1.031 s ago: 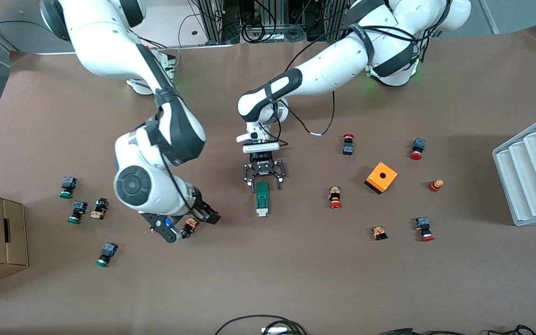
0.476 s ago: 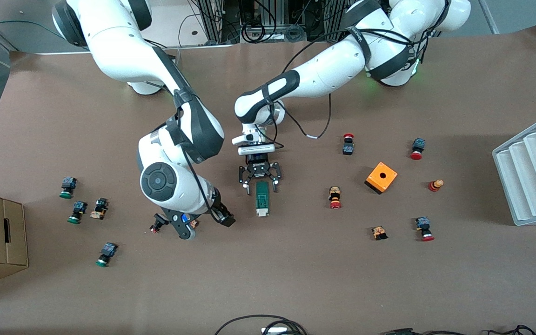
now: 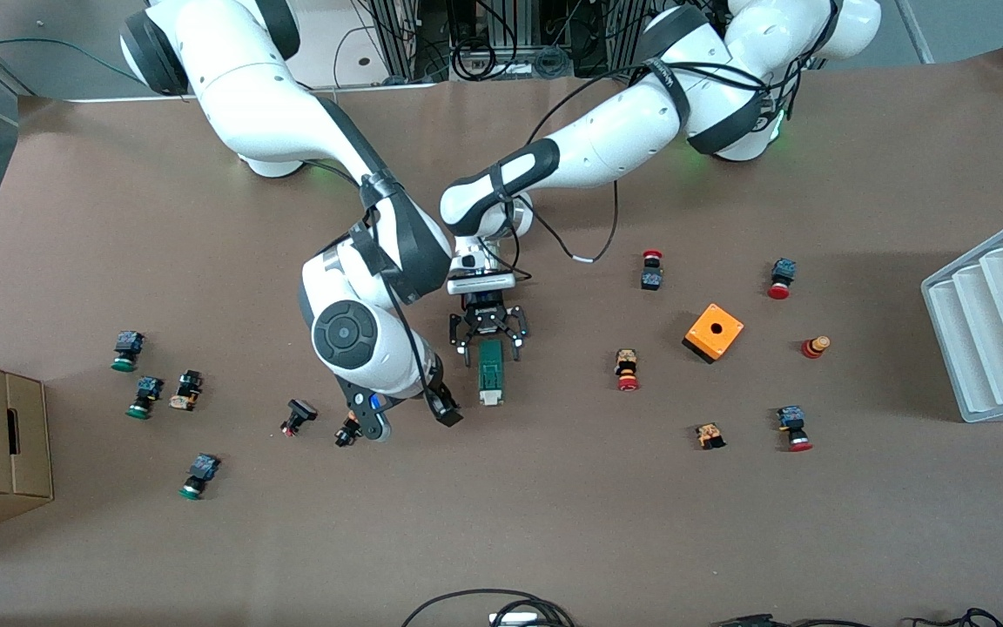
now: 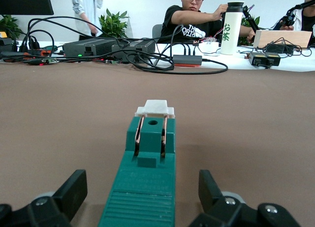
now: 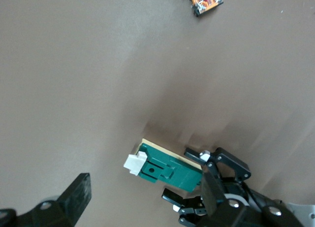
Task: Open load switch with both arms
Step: 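Grip the switch body with the left gripper while the right gripper approaches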
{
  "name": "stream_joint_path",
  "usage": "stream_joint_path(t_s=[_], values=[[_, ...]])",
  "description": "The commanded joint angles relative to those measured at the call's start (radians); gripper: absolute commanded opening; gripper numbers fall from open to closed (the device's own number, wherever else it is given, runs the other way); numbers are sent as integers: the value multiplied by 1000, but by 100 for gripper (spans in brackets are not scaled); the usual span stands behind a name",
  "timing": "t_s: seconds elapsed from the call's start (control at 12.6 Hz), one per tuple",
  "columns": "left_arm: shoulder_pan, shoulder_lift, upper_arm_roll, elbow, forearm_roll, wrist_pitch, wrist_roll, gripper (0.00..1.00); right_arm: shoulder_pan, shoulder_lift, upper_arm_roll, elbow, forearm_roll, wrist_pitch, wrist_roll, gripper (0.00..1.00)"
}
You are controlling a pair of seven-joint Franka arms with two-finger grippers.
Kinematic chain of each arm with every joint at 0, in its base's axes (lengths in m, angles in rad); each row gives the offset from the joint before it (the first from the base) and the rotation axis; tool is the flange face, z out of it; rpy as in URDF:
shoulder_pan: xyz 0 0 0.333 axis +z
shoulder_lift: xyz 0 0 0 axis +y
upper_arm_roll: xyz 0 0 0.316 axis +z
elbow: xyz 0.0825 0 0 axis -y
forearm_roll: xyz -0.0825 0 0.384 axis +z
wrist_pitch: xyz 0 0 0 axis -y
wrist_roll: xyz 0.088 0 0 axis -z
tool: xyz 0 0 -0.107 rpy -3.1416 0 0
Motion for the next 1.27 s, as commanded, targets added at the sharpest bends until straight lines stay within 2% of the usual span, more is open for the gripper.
stream_joint_path(t_s=[0.0,0.24,0.48,0.56,0.63,0.71,0.79,0.87,0.95,1.19], values=[[-16,29,7,41,14,-13,12,100,19,42,-7,39,29,39,63,99],[-18,47,7,81,14,-7,24,100,43,84,-7,40,29,120,137,96],[-22,47,8,81,14,-6,24,99,49,96,-3,42,35,149,192,95],[-22,47,8,81,14,-6,23,98,48,96,-5,40,70,138,192,95],[-22,46,10,83,14,-6,24,97,34,92,-5,40,149,119,192,95],[-22,46,10,83,14,-6,24,94,19,92,-20,40,274,76,192,95],[-24,46,10,81,14,-6,21,89,-13,93,-20,40,365,62,194,95],[-24,46,10,80,13,-6,20,83,-30,96,-20,40,415,59,192,95],[-24,46,10,81,13,-7,21,77,-20,102,-23,40,418,68,194,95],[-25,44,10,81,13,-6,15,79,14,133,-72,42,415,71,197,95]])
